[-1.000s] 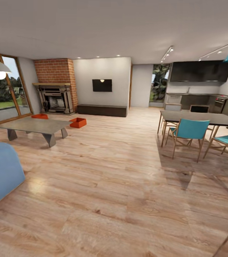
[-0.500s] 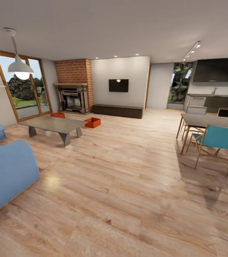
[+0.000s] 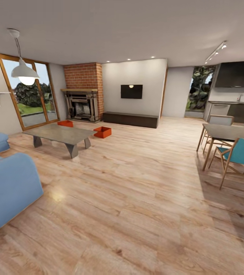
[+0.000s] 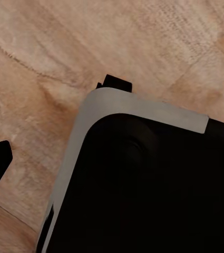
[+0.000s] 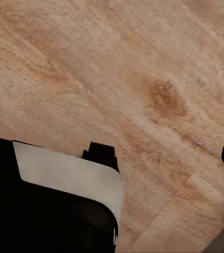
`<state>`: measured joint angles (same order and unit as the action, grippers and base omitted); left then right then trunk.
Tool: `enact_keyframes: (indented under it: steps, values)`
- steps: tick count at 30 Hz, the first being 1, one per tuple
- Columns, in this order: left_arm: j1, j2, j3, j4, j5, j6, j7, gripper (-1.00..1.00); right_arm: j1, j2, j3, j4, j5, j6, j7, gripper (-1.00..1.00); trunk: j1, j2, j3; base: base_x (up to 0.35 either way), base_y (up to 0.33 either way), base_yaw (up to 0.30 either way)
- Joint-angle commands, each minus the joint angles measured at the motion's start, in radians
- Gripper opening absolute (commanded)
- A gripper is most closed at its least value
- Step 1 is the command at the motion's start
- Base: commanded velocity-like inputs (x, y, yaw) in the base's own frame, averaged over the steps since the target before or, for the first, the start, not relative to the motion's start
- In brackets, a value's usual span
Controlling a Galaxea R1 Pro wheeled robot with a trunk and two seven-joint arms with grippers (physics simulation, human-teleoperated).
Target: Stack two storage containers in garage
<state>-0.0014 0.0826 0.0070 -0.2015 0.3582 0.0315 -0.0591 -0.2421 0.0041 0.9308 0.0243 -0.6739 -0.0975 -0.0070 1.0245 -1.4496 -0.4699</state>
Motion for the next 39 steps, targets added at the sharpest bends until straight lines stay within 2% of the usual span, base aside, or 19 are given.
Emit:
enact_keyframes:
  steps: [1, 39]
  values:
    - [0.000, 0.000, 0.001, -0.001, 0.006, 0.003, -0.003, 1.00, -0.001, 0.001, 0.007, 0.002, -0.006, -0.004, -0.001, 1.00, 0.001, 0.000, -0.001, 0.324, 0.000, 0.001]
    - [0.000, -0.001, 0.001, -0.001, 0.005, 0.004, -0.002, 1.00, -0.001, 0.002, 0.005, 0.002, -0.009, -0.002, -0.001, 1.00, 0.001, 0.000, -0.001, 0.325, 0.000, 0.000]
